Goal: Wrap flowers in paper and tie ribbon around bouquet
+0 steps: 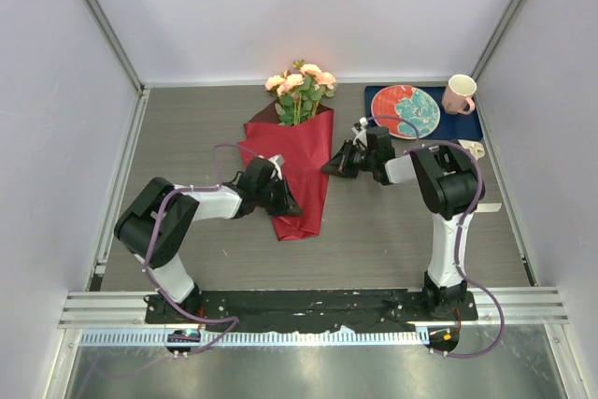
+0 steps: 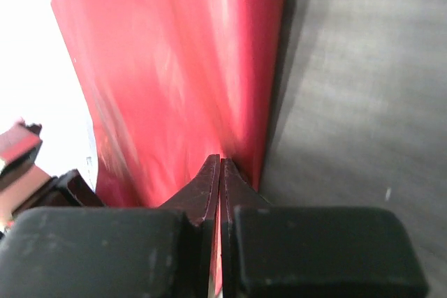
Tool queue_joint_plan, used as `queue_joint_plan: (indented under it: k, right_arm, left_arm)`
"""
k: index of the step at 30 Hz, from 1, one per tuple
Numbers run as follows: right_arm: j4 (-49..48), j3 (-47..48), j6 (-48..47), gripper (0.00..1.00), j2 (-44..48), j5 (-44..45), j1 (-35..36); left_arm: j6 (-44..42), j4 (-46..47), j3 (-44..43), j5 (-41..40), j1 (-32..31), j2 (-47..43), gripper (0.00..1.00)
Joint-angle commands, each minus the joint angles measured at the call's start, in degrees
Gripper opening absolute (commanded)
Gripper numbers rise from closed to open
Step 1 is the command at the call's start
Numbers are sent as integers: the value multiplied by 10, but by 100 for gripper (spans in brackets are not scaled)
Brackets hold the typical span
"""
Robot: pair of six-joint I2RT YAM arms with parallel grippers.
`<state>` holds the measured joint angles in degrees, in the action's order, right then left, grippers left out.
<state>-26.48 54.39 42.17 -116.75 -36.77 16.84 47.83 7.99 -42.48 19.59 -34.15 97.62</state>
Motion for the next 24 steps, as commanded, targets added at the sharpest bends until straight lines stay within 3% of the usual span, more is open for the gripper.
queue_joint_plan:
  k: [1, 12, 24]
  right_arm:
    - [22, 69, -2, 0, -55, 47, -11]
    - [97, 156, 34, 0, -124, 122, -57]
    - [190, 317, 37, 0, -204, 186, -84]
  left_arm:
    - [-6, -10, 28, -27, 1, 23, 0]
    - [3, 4, 47, -18, 1, 13, 0]
    - [9, 4, 45, -7, 1, 10, 0]
